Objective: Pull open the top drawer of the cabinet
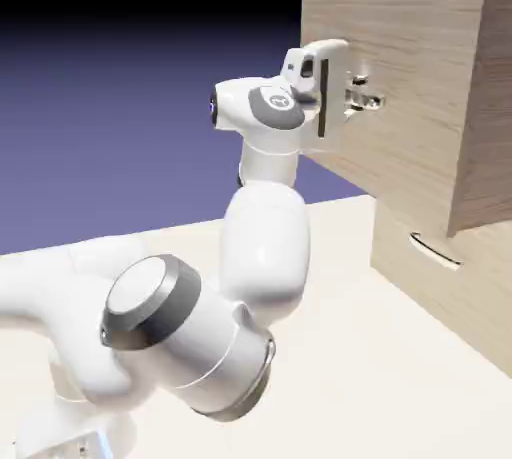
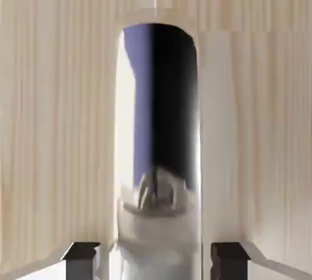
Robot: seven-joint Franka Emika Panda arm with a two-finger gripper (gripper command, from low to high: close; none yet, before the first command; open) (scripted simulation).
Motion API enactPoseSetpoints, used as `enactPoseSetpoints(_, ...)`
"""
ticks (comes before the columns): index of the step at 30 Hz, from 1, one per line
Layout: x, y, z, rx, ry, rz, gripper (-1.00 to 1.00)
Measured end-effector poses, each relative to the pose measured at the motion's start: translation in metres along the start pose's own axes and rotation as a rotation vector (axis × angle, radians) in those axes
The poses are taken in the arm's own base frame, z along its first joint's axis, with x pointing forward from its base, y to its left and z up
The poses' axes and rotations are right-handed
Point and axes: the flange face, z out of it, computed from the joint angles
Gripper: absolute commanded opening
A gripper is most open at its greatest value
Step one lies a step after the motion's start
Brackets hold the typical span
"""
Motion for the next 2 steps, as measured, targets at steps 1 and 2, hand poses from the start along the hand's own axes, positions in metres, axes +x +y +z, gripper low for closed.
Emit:
enactPoseSetpoints(1,0.0000,0.0000,0.0000,0.000,0.000,0.000,1.00)
enactPoseSetpoints(2,0.0000,0.0000,0.0000,0.000,0.000,0.000,1.00)
